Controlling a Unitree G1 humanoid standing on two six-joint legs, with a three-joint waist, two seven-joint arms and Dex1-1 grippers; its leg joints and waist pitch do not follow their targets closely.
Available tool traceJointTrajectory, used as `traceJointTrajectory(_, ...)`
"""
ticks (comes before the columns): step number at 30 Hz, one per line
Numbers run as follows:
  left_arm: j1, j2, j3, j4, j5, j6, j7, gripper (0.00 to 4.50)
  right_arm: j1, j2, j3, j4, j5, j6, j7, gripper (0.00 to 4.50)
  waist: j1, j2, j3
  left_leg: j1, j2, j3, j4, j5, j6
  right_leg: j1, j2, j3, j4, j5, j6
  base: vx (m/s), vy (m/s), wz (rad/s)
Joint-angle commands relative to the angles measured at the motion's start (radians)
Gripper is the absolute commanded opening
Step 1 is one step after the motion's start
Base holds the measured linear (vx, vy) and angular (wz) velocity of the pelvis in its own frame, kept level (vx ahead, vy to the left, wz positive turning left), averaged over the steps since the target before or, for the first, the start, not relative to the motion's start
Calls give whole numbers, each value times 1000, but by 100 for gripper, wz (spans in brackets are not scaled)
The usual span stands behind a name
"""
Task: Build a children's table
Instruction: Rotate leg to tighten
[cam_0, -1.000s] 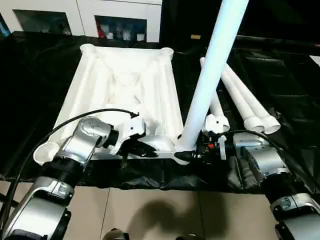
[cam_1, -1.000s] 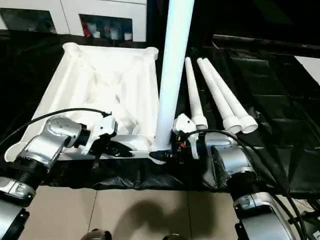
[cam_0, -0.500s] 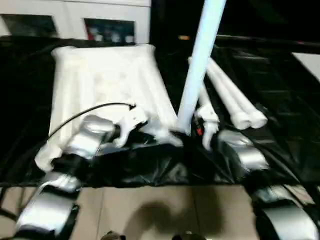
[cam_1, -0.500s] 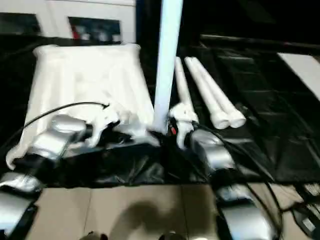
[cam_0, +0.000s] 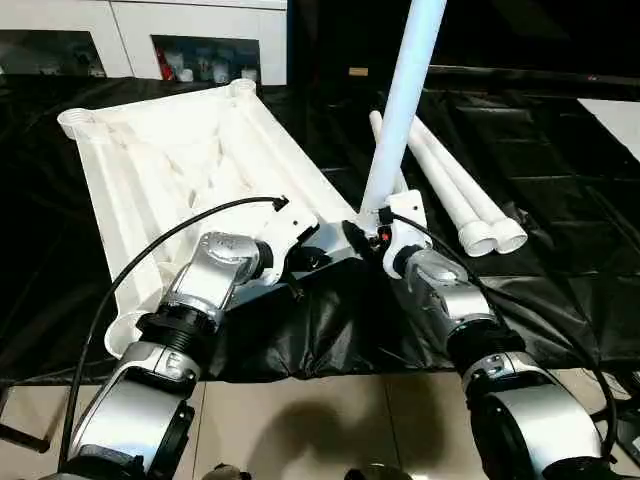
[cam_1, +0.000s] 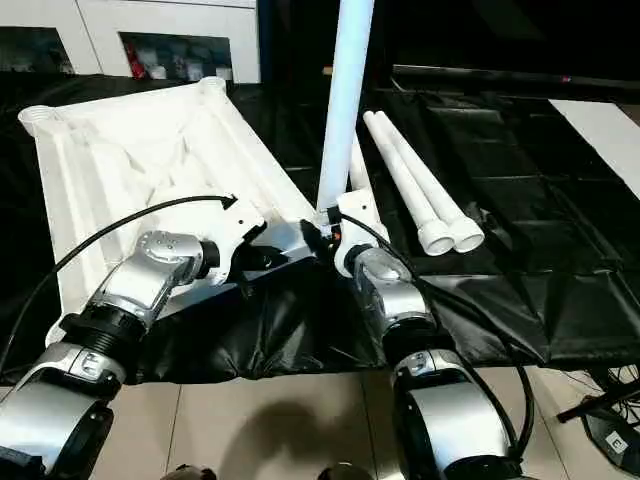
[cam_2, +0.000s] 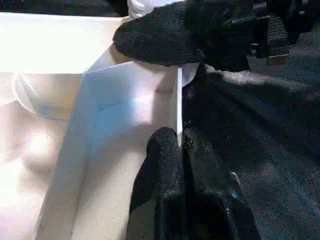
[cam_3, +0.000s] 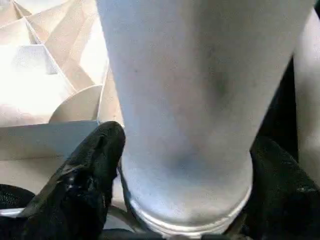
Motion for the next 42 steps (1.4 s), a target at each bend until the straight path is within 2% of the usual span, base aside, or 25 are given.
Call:
traceJointTrajectory(1,20,-39,-44,-15,-43,-46,-61,0,10,47,60,39,-9,18,94,363,3,4,-48,7,30,-17,-71,-236,25,34,-70,38,-88,-176,-218,0,0,0)
traceJointTrajectory(2,37,-9,-61,-41,-47,-72,-120,0,23,18,77,13,-8,3,183,363,2,4,-50,6,31,-18,-71,-226,26,35,-71,38,-87,-169,-216,0,0,0)
traceJointTrajectory(3,38,-6,-62,-43,-46,-74,-125,0,24,15,78,10,-8,2,192,363,1,4,-50,6,31,-17,-70,-222,30,36,-70,38,-87,-160,-218,0,0,0)
traceJointTrajectory(5,52,27,-76,-55,-43,-105,-189,0,47,-22,105,-32,-9,-10,313,363,1,8,-54,6,31,-15,-65,-181,54,41,-68,37,-79,-73,-240,0,0,0)
traceJointTrajectory(8,56,44,-80,-55,-45,-121,-227,0,66,-48,124,-65,-7,-10,396,363,4,7,-58,9,32,-10,-60,-106,91,45,-65,36,-65,73,-276,0,0,0)
traceJointTrajectory(9,58,55,-82,-55,-47,-129,-251,0,81,-67,139,-92,-4,-6,453,363,5,9,-59,10,31,-9,-60,-101,97,45,-64,36,-64,88,-283,0,0,0)
traceJointTrajectory(12,60,89,-94,-54,-56,-160,-327,0,126,-130,188,-174,10,12,622,363,19,7,-58,13,33,-7,-57,-83,123,50,-62,34,-59,140,-290,0,0,0)
traceJointTrajectory(14,60,100,-97,-56,-61,-165,-353,0,141,-153,205,-206,15,19,674,363,27,9,-57,15,39,-4,-58,-92,114,47,-61,30,-59,120,-295,0,0,0)
traceJointTrajectory(15,60,110,-99,-59,-65,-170,-376,0,154,-173,217,-232,17,26,719,349,27,9,-56,15,39,-3,-59,-99,110,46,-62,31,-60,109,-296,0,0,0)
traceJointTrajectory(17,62,126,-104,-67,-69,-178,-412,0,170,-203,236,-265,17,38,783,330,31,6,-54,15,39,-4,-62,-134,91,46,-64,31,-66,38,-289,0,0,0)
traceJointTrajectory(19,64,141,-110,-76,-72,-183,-445,0,183,-230,254,-295,17,47,838,328,38,7,-53,18,40,-4,-62,-146,83,44,-64,32,-68,10,-278,0,0,0)
traceJointTrajectory(20,65,149,-113,-78,-69,-187,-459,0,189,-238,259,-309,15,57,861,320,41,8,-55,17,40,-4,-62,-140,80,45,-65,32,-67,15,-276,0,0,0)
traceJointTrajectory(21,66,152,-114,-79,-68,-188,-468,0,191,-242,261,-315,14,64,873,292,41,7,-56,17,40,-4,-62,-135,78,43,-65,32,-65,20,-278,0,0,0)
traceJointTrajectory(25,69,161,-117,-80,-68,-192,-488,0,204,-256,276,-346,17,86,906,274,42,7,-57,16,39,-5,-61,-122,74,45,-65,32,-64,34,-279,0,0,0)
traceJointTrajectory(28,74,169,-119,-79,-67,-195,-493,0,217,-253,279,-371,30,120,911,273,44,5,-61,16,37,-5,-58,-102,81,47,-65,31,-59,70,-283,0,0,0)
traceJointTrajectory(32,77,162,-110,-76,-67,-184,-479,0,225,-230,261,-373,44,145,880,272,44,5,-60,16,37,-4,-58,-104,81,46,-65,31,-60,64,-286,0,0,0)
traceJointTrajectory(34,74,152,-104,-73,-66,-167,-454,0,218,-212,245,-353,42,152,829,272,43,6,-57,15,37,-5,-60,-126,70,45,-67,31,-64,18,-281,0,0,0)
traceJointTrajectory(35,66,140,-96,-63,-61,-148,-415,0,203,-186,225,-313,30,144,749,272,39,6,-55,17,38,-5,-63,-151,55,39,-68,32,-69,-30,-275,0,0,0)
traceJointTrajectory(37,40,98,-65,-30,-59,-92,-307,0,152,-121,174,-198,-9,115,521,272,28,8,-49,20,37,-11,-70,-215,21,34,-74,34,-83,-160,-259,0,0,0)
traceJointTrajectory(38,33,83,-56,-22,-58,-74,-275,0,133,-98,156,-158,-20,111,435,272,20,7,-49,22,35,-15,-74,-241,-9,33,-76,34,-89,-239,-242,-55,-1,-3)
traceJointTrajectory(39,33,83,-56,-22,-58,-74,-275,0,133,-98,156,-158,-20,111,435,272,11,7,-48,19,33,-21,-77,-266,-26,35,-76,34,-94,-302,-221,-60,10,-8)
traceJointTrajectory(40,33,83,-56,-22,-58,-74,-275,0,133,-98,156,-158,-20,111,435,272,6,5,-48,10,33,-24,-81,-257,-26,43,-75,31,-95,-312,-199,-60,10,-8)
traceJointTrajectory(41,29,70,-49,-18,-54,-59,-241,0,115,-77,140,-122,-23,108,360,272,7,7,-48,10,33,-24,-81,-254,-21,40,-75,32,-96,-305,-192,0,0,0)
traceJointTrajectory(42,28,50,-40,-22,-52,-35,-194,0,93,-48,118,-80,-19,115,266,272,4,9,-47,16,34,-22,-80,-262,-20,32,-73,35,-97,-292,-196,0,0,0)
